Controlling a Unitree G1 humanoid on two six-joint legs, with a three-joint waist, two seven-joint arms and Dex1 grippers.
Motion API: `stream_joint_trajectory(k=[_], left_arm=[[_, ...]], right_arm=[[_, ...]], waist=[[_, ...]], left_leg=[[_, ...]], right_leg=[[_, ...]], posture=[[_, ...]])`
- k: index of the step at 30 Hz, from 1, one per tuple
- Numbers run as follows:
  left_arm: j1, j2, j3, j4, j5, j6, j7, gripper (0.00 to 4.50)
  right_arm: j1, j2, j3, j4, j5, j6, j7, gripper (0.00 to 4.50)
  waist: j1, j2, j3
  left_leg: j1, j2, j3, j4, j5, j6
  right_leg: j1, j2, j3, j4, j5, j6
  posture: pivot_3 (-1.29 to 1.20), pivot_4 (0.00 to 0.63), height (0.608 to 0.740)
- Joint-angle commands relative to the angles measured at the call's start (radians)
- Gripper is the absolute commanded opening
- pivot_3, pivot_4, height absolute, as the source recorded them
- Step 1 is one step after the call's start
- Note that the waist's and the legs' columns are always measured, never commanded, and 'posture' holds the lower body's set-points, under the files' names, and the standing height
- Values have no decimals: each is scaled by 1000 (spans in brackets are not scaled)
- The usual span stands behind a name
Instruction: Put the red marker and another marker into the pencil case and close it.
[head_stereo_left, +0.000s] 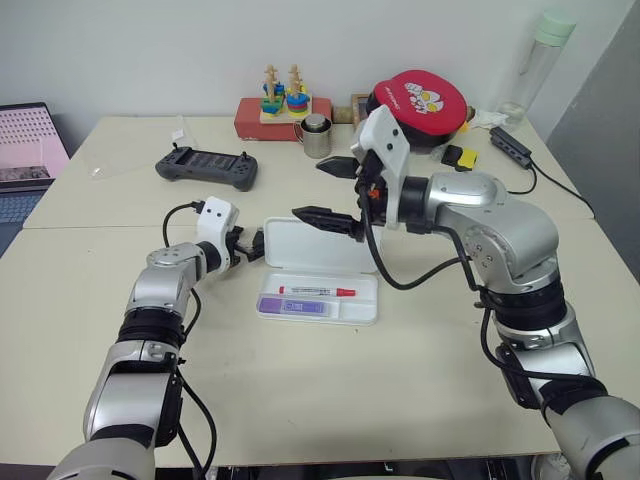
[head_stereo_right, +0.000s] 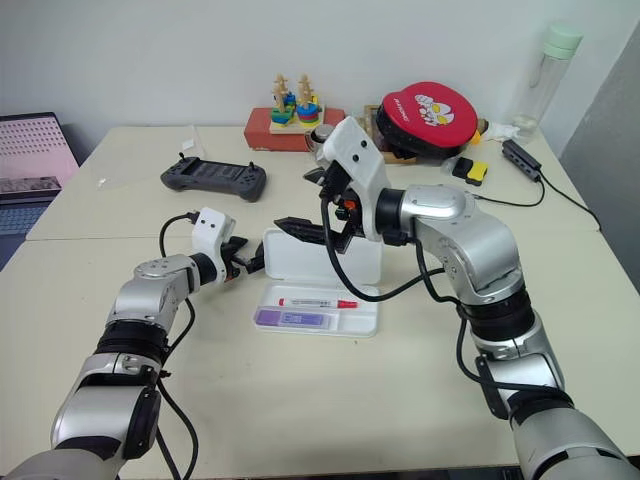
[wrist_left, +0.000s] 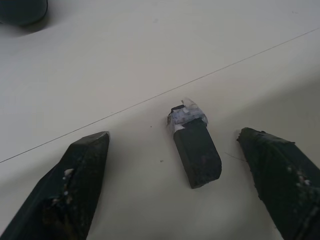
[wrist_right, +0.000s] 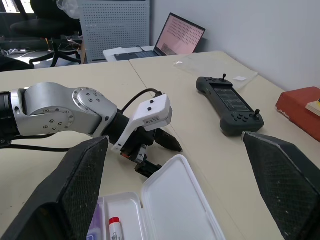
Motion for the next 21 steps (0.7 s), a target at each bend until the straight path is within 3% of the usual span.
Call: stream_joint_trajectory(k=[1, 17, 21], left_arm=[[4, -5, 13, -19, -3, -3, -10, 3348], [33, -1, 63, -6, 0, -11, 52, 494], [34, 0, 76, -17, -8, -34, 48, 411]], right_arm=[[-12, -6, -34, -42, 22, -3, -8, 4500], [-10, -27, -30, -32, 43, -8, -5, 4500], [-8, -42, -41, -30, 50, -11, 4, 4500]], waist=[[0, 0, 0], [-2, 0, 0], [-3, 0, 0]], left_leg=[[0, 0, 0, 0, 0, 0], [0, 0, 0, 0, 0, 0], [0, 0, 0, 0, 0, 0]], right_leg=[[0, 0, 0, 0, 0, 0], [0, 0, 0, 1, 0, 0], [0, 0, 0, 1, 0, 0]], posture=[[0, 150, 740], [0, 150, 740], [0, 150, 740]])
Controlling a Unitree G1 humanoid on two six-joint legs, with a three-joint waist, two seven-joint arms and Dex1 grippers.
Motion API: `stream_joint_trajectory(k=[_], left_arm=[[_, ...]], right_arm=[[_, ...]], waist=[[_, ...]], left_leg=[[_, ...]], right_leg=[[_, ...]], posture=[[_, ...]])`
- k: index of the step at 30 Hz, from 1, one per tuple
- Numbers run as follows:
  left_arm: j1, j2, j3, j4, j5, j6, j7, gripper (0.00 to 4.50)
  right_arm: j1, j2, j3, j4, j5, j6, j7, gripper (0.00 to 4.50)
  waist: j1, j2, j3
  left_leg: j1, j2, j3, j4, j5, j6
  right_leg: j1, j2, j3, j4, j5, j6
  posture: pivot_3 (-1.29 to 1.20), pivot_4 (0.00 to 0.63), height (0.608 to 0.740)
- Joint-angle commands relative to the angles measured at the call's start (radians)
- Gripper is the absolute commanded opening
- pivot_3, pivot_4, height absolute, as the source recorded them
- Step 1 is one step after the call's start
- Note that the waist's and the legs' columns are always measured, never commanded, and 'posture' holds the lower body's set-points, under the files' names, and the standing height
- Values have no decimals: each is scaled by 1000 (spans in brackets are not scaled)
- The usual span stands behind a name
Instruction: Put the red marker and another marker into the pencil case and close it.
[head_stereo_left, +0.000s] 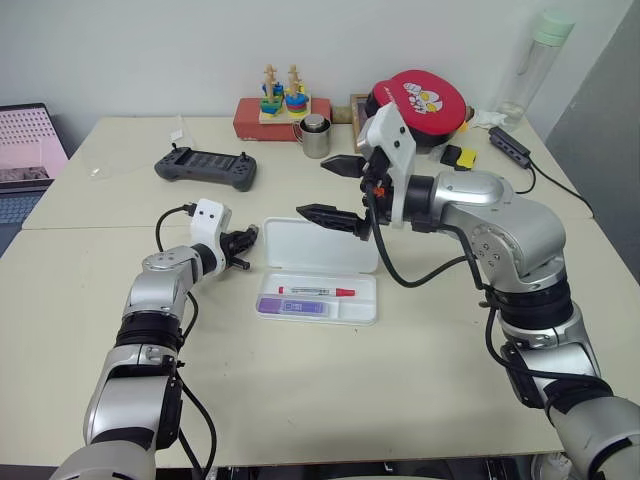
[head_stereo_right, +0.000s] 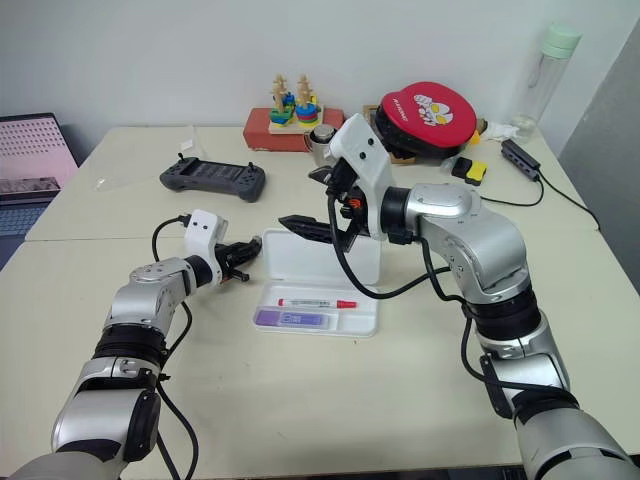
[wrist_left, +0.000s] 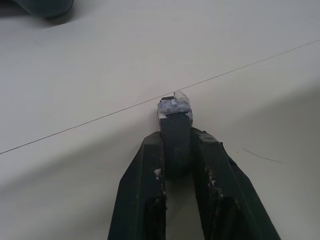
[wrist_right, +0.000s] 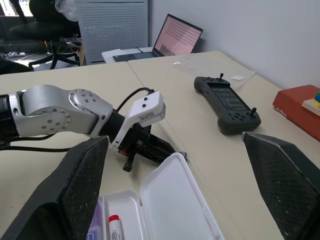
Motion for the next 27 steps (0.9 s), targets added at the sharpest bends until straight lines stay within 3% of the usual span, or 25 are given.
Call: stream_joint_trajectory(k=[1, 7, 10, 16, 22, 27], left_arm=[[7, 3, 50, -40, -35, -45, -10, 411], [-34, 18, 187, -370, -338, 52, -203, 411], [19, 72, 80, -605, -411, 148, -372, 411], [88, 152, -226, -753, -279, 108, -579, 411], [48, 92, -370, -635, -156, 12, -623, 411], [35, 60, -439, -578, -74, -35, -631, 411]], right_arm=[[-8, -22, -37, -30, 22, -13, 15, 4500], [56, -139, -108, -99, 105, 7, 117, 4500], [130, -246, -125, -163, 154, 23, 200, 4500], [247, -406, -130, -253, 185, 40, 265, 4500], [326, -488, -105, -356, 185, 82, 240, 4500], [366, -490, -96, -409, 201, 107, 206, 4500]], waist=[[0, 0, 0], [5, -1, 0], [8, -1, 0], [14, 2, 0], [21, 1, 0], [23, 1, 0]], left_leg=[[0, 0, 0, 0, 0, 0], [-10, 0, -3, 5, 0, 0], [-20, -1, -5, 14, 0, 0], [-16, -3, -3, 11, 0, 0], [-15, 1, -1, 13, 0, 0], [-16, 0, -1, 13, 0, 0]], right_leg=[[0, 0, 0, 0, 0, 0], [-6, -1, 0, 0, 0, 0], [-11, -2, -2, 1, 0, 0], [-8, -4, 0, 2, 0, 0], [-7, 0, 0, 3, 0, 0], [-7, 0, -1, 2, 1, 0]], posture=[[0, 150, 740], [0, 150, 740], [0, 150, 740], [0, 150, 740], [0, 150, 740], [0, 150, 740]])
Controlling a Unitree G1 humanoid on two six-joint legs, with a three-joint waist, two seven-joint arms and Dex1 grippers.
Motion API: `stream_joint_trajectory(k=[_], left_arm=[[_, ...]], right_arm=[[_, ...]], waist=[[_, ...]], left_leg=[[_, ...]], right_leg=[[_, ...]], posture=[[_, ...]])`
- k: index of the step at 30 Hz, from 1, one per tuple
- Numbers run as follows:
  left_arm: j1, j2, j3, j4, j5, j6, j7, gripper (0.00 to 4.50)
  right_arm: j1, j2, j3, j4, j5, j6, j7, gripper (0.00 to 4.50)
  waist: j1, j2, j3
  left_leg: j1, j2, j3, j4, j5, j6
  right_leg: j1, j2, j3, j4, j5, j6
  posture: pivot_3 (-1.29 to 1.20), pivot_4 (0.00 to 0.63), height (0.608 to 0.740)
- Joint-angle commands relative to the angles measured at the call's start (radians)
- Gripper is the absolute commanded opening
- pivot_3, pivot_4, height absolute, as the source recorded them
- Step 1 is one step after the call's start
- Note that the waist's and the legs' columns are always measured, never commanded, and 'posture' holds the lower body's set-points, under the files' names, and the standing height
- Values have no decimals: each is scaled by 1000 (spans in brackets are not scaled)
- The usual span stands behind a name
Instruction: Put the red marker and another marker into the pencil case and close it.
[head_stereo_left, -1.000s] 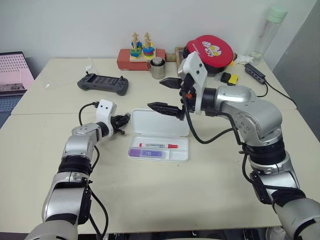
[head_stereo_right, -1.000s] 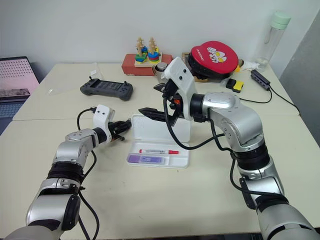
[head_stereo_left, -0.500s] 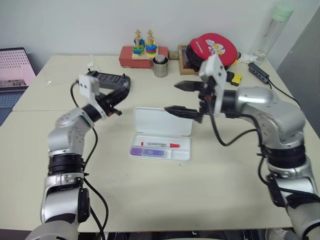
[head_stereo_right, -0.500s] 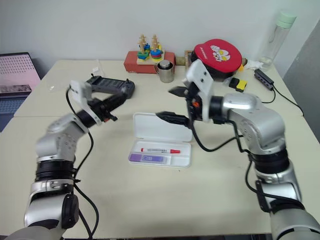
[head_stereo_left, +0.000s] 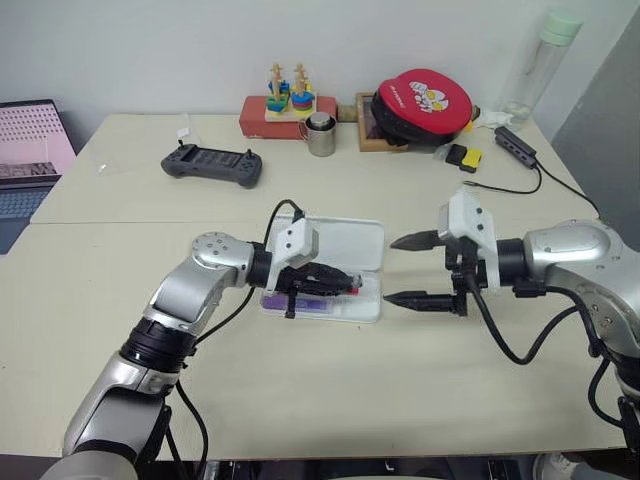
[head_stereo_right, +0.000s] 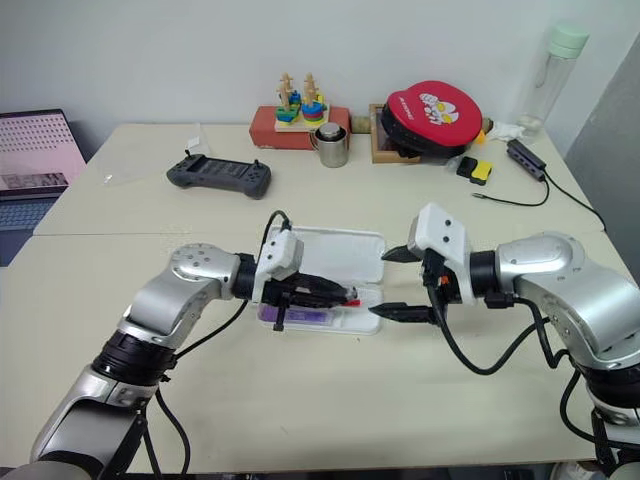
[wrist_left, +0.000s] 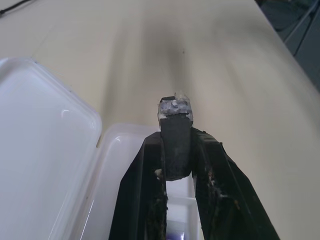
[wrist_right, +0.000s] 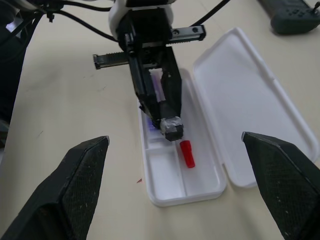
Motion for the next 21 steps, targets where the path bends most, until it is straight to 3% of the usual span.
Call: stream_joint_trajectory(k=[1, 12, 14, 21], left_arm=[[-20, -25, -40, 23, 54, -33, -11, 411], [0, -51, -57, 19, 97, -21, -11, 411], [-2, -57, -56, 23, 103, -27, -5, 1104], [-16, -80, -29, 41, 96, -35, 12, 2533]], right_arm=[[9, -3, -8, -61, 22, 21, -32, 4500], [13, 18, -4, -75, 41, 44, -87, 4500], [15, 19, -4, -76, 44, 45, -92, 4500], [17, 21, -6, -73, 56, 41, -105, 4500]], waist=[[0, 0, 0], [0, 0, 0], [0, 0, 0], [1, 0, 0]], left_leg=[[0, 0, 0, 0, 0, 0], [0, 0, 0, 0, 0, 0], [0, 0, 0, 0, 0, 0], [0, 0, 0, 0, 0, 0]], right_leg=[[0, 0, 0, 0, 0, 0], [0, 0, 0, 0, 0, 0], [0, 0, 0, 0, 0, 0], [0, 0, 0, 0, 0, 0]], posture=[[0, 150, 740], [0, 150, 740], [0, 150, 740], [0, 150, 740]])
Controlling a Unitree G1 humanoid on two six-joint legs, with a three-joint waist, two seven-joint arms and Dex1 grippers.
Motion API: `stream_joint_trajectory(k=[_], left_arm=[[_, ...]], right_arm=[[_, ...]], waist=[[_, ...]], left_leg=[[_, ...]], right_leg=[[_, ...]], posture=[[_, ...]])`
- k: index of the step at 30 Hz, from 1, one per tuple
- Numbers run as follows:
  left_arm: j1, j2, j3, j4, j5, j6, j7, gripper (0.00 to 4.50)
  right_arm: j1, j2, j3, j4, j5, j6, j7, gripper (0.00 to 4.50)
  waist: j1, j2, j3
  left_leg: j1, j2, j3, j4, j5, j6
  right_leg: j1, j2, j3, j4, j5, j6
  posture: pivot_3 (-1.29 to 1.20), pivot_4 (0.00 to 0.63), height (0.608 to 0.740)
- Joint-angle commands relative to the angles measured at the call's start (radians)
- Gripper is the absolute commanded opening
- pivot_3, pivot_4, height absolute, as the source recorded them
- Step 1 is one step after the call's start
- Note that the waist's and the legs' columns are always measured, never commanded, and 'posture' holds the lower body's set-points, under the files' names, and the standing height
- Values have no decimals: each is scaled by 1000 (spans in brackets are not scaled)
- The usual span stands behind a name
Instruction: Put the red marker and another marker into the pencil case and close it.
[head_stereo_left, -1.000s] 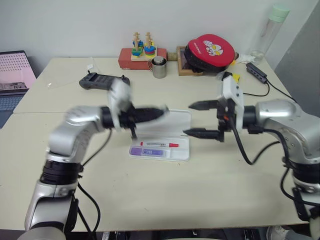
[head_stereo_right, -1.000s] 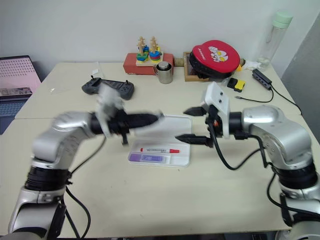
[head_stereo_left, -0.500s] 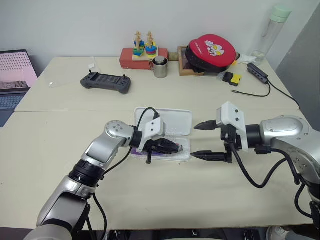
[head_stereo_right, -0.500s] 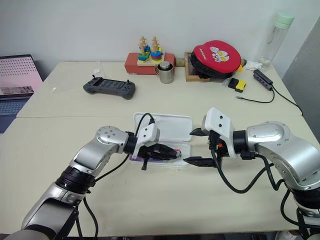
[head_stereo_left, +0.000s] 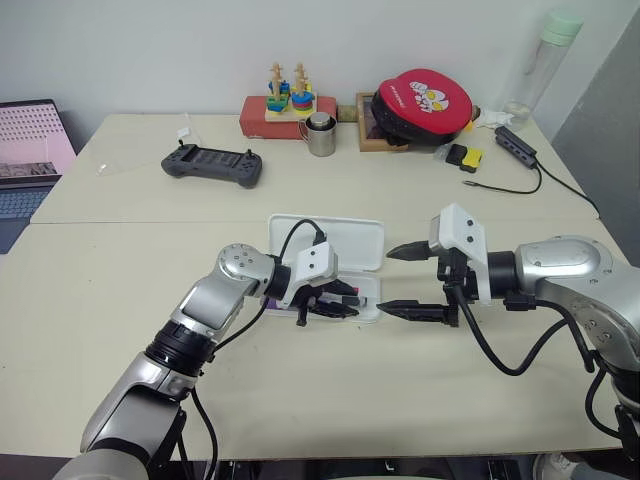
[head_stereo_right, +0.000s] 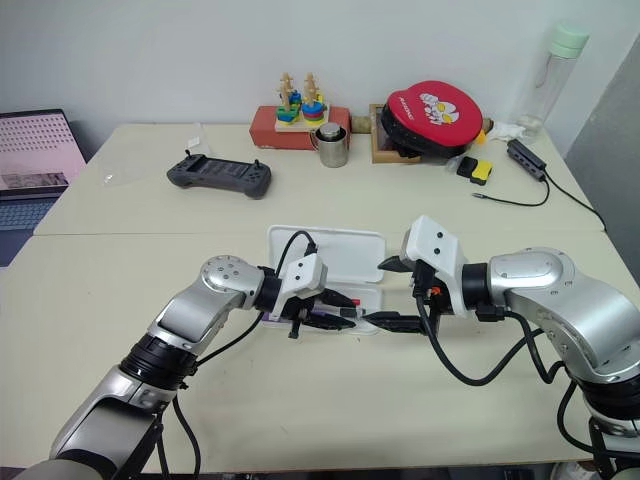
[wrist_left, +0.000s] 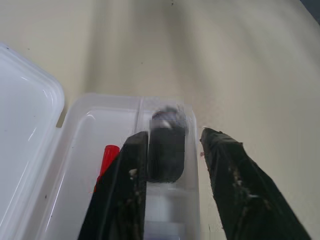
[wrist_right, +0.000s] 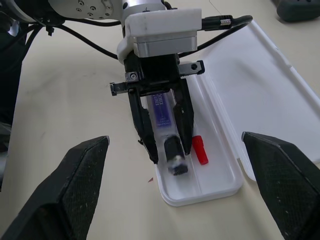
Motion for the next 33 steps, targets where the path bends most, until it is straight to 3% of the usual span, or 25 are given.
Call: stream_joint_trajectory(k=[1, 9, 13, 16, 21, 27, 32, 33], left_arm=[[-19, -18, 45, -15, -24, -2, 11, 2771], [-10, -33, 163, -78, -129, 107, 65, 4444], [15, -27, 336, -153, -258, 233, 173, 4486], [63, -7, 459, -241, -352, 334, 251, 4500], [176, 54, 650, -367, -449, 437, 375, 4500], [279, 113, 747, -424, -485, 425, 415, 4500], [355, 160, 791, -433, -504, 400, 394, 4500], [368, 172, 800, -438, -517, 408, 388, 4500]], right_arm=[[-1, -2, -9, -30, 12, -4, -10, 4500], [-44, 16, -9, 31, -4, -35, -16, 4500], [-169, 97, 9, 196, -74, -79, -72, 4500], [-265, 156, 24, 324, -120, -96, -98, 4024], [-436, 270, 93, 655, -269, -197, -146, 2595], [-584, 398, 176, 1048, -442, -369, -152, 1154], [-624, 446, 258, 1220, -533, -477, -26, 38], [-623, 451, 269, 1229, -541, -492, 10, 5]], waist=[[0, 0, 0], [0, 0, 0], [-9, 0, 0], [-8, 0, 0], [-10, 0, 0], [-9, 0, 0], [-18, 0, 0], [-21, 0, 0]], left_leg=[[0, 0, 0, 0, 0, 0], [0, 0, 0, 0, 0, 0], [1, 1, 1, 0, 0, 0], [2, 2, 1, 0, 0, 0], [1, 1, 0, 0, 0, 0], [1, 1, 0, 0, 0, 0], [1, 0, 0, -1, 0, 0], [1, 1, 0, -1, 0, 0]], right_leg=[[0, 0, 0, 0, 0, 0], [0, 0, 0, 0, 0, 0], [0, 0, 0, 1, 0, 0], [-1, 1, 1, 2, 0, 0], [-1, 0, 2, 1, 0, 0], [-1, 0, 1, 1, 0, 0], [-1, -1, 1, 0, 0, 0], [-2, -1, 1, 0, 0, 0]], posture=[[0, 150, 740], [0, 150, 740], [0, 150, 740], [0, 150, 740], [0, 150, 740], [0, 150, 740], [0, 150, 740], [0, 150, 740]])
